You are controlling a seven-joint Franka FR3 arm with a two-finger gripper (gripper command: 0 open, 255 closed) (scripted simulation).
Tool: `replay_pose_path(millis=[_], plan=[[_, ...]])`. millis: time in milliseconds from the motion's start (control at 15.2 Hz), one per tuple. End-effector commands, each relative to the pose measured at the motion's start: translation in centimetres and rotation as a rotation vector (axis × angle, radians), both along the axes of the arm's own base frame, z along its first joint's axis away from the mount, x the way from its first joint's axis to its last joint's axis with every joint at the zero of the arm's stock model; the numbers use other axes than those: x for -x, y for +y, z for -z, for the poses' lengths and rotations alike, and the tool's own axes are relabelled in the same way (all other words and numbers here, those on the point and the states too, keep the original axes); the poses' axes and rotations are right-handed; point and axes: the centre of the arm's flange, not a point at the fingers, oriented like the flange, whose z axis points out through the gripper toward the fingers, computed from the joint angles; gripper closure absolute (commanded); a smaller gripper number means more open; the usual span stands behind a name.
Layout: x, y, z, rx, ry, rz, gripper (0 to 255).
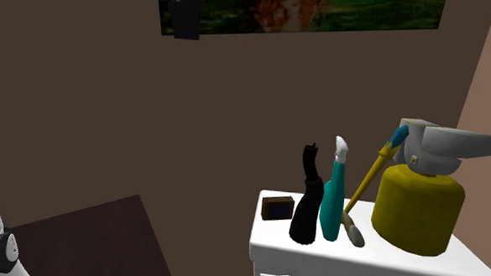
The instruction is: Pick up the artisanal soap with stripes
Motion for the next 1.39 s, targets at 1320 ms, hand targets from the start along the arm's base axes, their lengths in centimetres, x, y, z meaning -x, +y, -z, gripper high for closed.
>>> replay_pose_path(millis=[1320], plan=[[-14.4, -0.9, 22.1, 0.041, 0.035, 0.224, 0]])
